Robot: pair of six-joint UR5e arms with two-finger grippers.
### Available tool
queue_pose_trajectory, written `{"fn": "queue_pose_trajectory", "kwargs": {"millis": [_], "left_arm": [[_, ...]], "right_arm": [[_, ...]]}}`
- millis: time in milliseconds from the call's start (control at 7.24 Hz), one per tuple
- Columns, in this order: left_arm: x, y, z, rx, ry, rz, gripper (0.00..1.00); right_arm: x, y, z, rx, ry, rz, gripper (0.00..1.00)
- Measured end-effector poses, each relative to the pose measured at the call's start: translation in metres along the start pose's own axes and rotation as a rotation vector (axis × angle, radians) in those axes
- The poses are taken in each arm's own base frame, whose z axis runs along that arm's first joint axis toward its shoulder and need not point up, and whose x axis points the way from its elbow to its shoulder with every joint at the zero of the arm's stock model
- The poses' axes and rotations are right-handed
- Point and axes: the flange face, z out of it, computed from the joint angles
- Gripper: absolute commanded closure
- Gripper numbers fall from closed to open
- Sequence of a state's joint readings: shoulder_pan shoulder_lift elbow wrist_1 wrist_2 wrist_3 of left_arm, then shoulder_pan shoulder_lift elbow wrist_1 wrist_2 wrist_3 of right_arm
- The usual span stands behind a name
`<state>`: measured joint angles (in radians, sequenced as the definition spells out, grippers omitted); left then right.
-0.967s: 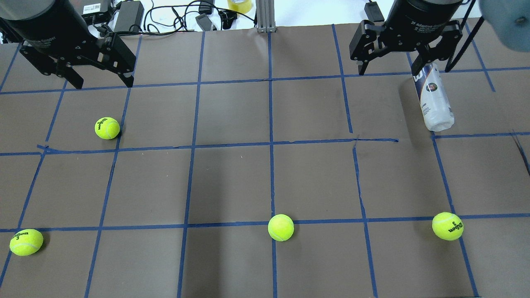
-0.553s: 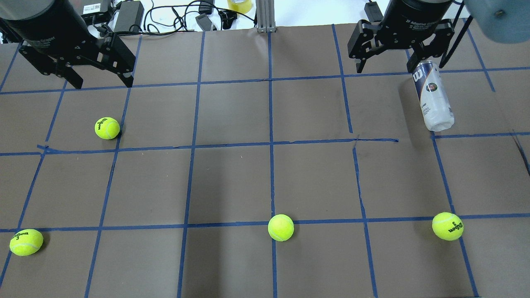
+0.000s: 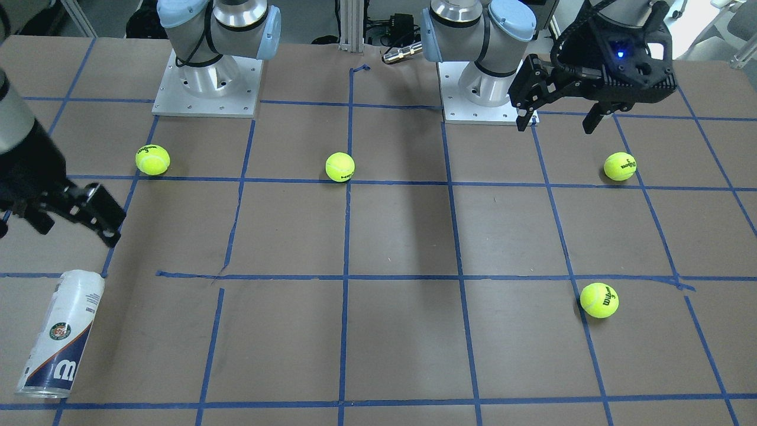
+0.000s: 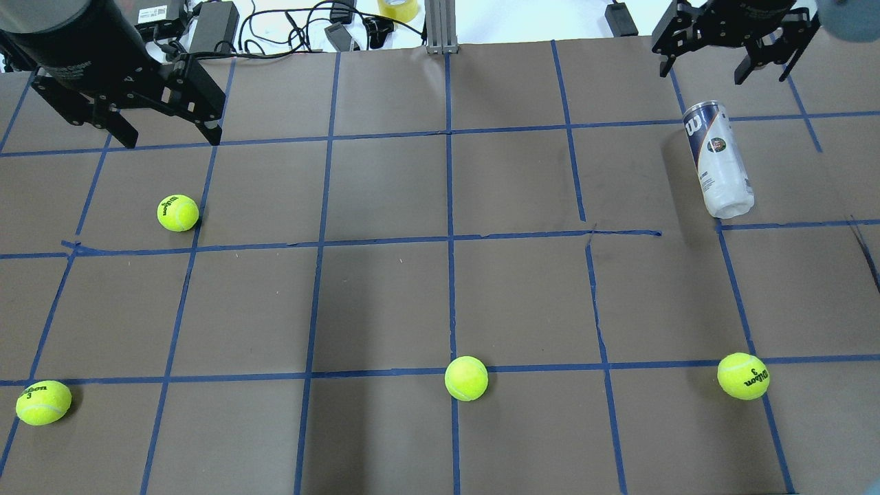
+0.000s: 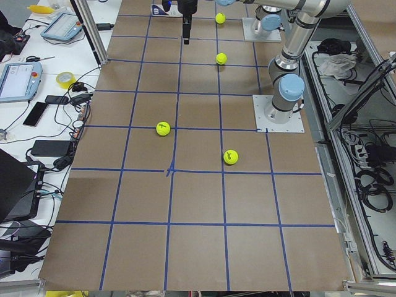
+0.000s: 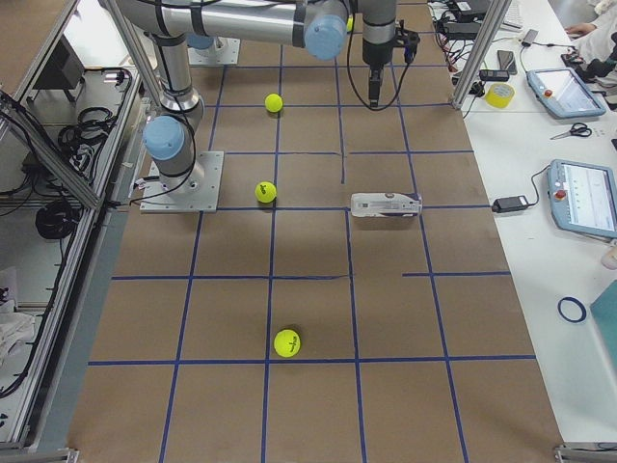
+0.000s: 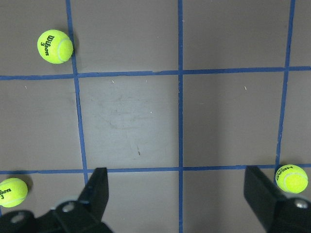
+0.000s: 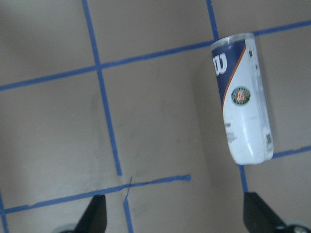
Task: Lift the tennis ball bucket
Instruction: 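Move the right gripper toward the tennis ball can lying on its side, then lower the right gripper and close it around the can's closed end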
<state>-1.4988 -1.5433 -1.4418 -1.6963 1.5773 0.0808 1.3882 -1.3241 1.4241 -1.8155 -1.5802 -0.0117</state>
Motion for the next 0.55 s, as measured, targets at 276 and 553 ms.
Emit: {"fn": "queue_pose_trajectory", "kwargs": {"millis": [276, 553], "left_arm": [[-0.001, 0.000, 0.000, 0.001, -0.001, -0.003, 0.00], [-0.001, 0.000, -0.001, 0.002, -0.002, -0.002, 0.00]], "right_arm": [[0.054, -0.057, 0.094, 0.060, 0.037, -0.131, 0.00], [0.093, -0.080, 0.167, 0.031, 0.015, -0.091, 0.00]]}}
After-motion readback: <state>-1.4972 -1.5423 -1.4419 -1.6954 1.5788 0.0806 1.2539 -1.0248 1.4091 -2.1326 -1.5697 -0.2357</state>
